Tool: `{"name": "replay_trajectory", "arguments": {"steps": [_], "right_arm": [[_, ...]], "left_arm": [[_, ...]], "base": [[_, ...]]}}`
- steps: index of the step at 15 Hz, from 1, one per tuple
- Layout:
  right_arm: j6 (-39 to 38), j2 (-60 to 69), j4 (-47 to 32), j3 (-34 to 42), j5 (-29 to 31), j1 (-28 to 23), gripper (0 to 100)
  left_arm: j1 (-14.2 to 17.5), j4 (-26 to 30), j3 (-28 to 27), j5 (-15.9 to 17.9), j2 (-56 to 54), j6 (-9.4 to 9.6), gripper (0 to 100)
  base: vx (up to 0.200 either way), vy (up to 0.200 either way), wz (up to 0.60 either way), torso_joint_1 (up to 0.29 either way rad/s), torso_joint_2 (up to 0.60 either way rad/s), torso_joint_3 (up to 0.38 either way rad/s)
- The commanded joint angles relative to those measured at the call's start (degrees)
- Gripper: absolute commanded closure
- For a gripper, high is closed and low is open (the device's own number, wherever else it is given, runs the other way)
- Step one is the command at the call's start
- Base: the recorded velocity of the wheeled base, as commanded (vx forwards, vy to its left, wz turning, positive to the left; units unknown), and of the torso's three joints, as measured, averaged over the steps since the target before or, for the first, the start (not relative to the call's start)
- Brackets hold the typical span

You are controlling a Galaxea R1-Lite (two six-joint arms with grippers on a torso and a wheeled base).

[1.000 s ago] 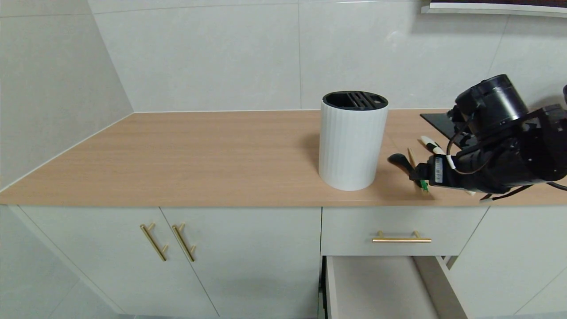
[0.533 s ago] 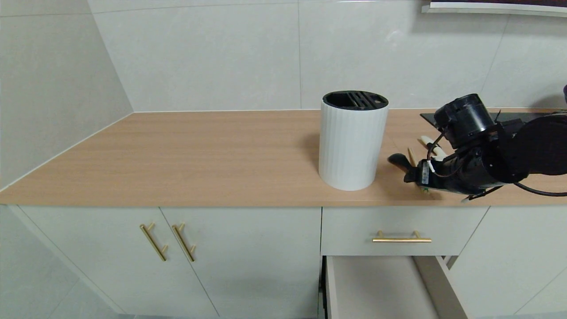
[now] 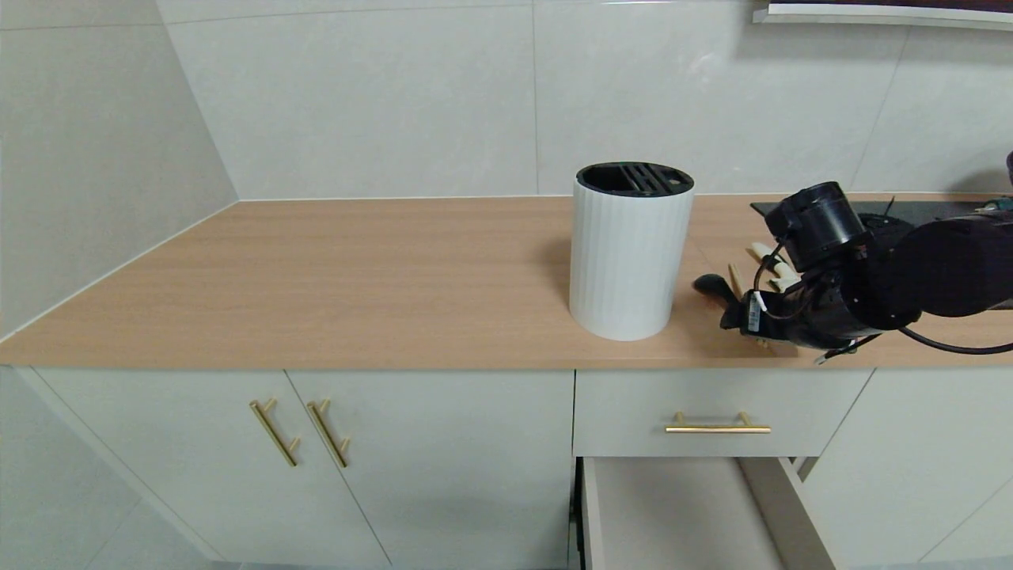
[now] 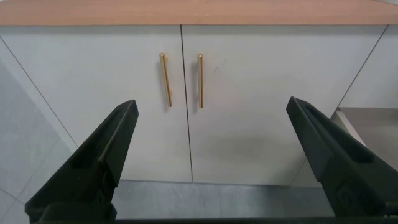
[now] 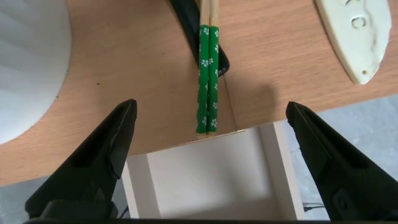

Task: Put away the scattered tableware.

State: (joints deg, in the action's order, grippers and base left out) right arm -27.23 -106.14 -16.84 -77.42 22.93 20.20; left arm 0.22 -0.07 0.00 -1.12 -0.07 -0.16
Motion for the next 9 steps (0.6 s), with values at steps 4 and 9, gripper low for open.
{"name": "replay_trajectory", "arguments": {"steps": [4,9], "right_arm": [[-0.01,-0.73,0.14,-0.01,0.01,-0.07,0],[-0.01,-1.26,0.49,-0.01,0.01,-0.42,100]], "left_arm": [[0.04,-0.01,0.0,-0.02,0.07,-0.02,0],[0.04,-0.01,0.0,-0.02,0.07,-0.02,0]], "base": [[0.0,0.0,0.0,0.0,0.0,0.0],[0.0,0.0,0.0,0.0,0.0,0.0]]}}
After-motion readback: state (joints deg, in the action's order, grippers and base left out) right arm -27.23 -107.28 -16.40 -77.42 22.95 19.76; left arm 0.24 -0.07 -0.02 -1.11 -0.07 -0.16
